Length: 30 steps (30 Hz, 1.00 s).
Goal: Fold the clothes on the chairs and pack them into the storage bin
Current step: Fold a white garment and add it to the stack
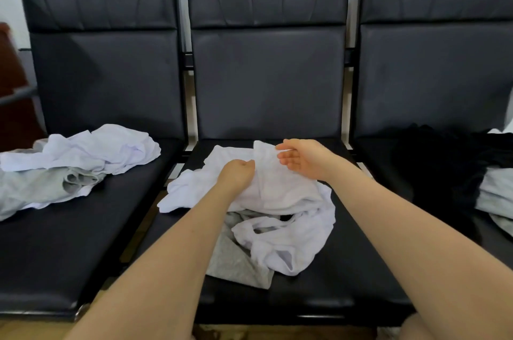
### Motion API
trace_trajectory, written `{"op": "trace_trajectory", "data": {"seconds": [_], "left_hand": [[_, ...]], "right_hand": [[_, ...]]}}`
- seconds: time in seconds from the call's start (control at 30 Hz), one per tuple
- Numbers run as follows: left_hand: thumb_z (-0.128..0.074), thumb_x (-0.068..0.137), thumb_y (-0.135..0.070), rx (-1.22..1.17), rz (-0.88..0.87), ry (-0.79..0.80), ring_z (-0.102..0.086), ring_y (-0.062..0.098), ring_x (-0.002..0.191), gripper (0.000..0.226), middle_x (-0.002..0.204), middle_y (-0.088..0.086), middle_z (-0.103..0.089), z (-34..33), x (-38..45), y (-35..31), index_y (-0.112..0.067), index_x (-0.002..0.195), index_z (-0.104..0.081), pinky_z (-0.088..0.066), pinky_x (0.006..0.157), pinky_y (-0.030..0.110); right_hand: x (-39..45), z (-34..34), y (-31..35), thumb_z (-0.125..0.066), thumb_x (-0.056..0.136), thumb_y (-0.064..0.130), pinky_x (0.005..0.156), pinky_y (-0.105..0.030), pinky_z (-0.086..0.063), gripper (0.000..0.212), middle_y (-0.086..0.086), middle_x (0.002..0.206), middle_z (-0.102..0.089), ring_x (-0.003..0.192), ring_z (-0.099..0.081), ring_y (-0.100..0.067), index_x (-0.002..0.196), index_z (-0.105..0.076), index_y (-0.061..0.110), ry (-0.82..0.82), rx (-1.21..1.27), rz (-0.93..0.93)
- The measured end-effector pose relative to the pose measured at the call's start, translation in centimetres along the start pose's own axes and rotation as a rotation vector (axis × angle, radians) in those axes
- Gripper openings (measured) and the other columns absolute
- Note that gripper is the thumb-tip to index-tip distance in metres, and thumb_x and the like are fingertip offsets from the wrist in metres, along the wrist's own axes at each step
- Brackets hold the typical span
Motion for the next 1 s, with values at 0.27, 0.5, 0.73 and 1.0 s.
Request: {"op": "trace_trajectory", "data": {"seconds": [0.27, 0.5, 0.73, 1.0], "left_hand": [[-0.047, 0.097, -0.038, 0.147, 0.039, 0.029, -0.053, 0.027, 0.113, 0.043, 0.115, 0.006, -0.056, -1.9, -0.9, -1.2, -0.003, 0.118, -0.057, -0.034, 0.082, 0.026], [-0.06, 0.089, -0.029, 0.251, -0.064, 0.079, -0.044, 0.015, 0.065, 0.036, 0.065, -0.001, -0.044, -2.2, -0.2, -2.8, -0.013, 0.061, -0.043, -0.034, 0.063, 0.024], [-0.055, 0.09, -0.02, 0.014, -0.157, -0.049, -0.028, 0.014, 0.059, 0.043, 0.06, -0.002, -0.028, -1.9, -0.4, -1.0, -0.018, 0.059, -0.024, -0.023, 0.057, 0.029], [-0.047, 0.094, -0.017, -0.111, -0.173, -0.141, -0.055, 0.019, 0.085, 0.011, 0.089, 0.0, -0.06, -0.4, -1.8, -0.3, -0.018, 0.094, -0.059, -0.04, 0.077, 0.025]], "right_hand": [[-1.8, 9.2, -4.4, -0.062, 0.091, 0.025, 0.061, -0.024, -0.049, 0.034, -0.009, 0.081, -0.062, 0.068, -0.059, -0.017, 0.113, -0.061, -0.001, -0.363, -0.267, -0.135], [-2.6, 5.8, -5.5, -0.064, 0.09, 0.034, 0.07, -0.028, -0.048, 0.052, -0.009, 0.092, -0.057, 0.075, -0.055, -0.018, 0.129, -0.047, 0.004, -0.107, -0.265, -0.167], [-0.2, 4.6, -4.5, -0.074, 0.078, 0.043, 0.087, -0.038, -0.056, 0.058, -0.012, 0.107, -0.066, 0.094, -0.065, -0.025, 0.12, -0.058, 0.005, -0.102, -0.325, -0.087], [0.2, 3.5, -4.6, -0.066, 0.083, 0.035, 0.074, -0.034, -0.048, 0.058, -0.01, 0.122, -0.054, 0.097, -0.057, -0.027, 0.13, -0.047, 0.007, -0.175, -0.46, -0.267]]}}
Point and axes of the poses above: each hand's wrist, its own x-axis towards the middle knuckle, its own z-axis out of the back of the hand, y = z × x, the point moved 9 cm from there along x, towards the middle knuckle
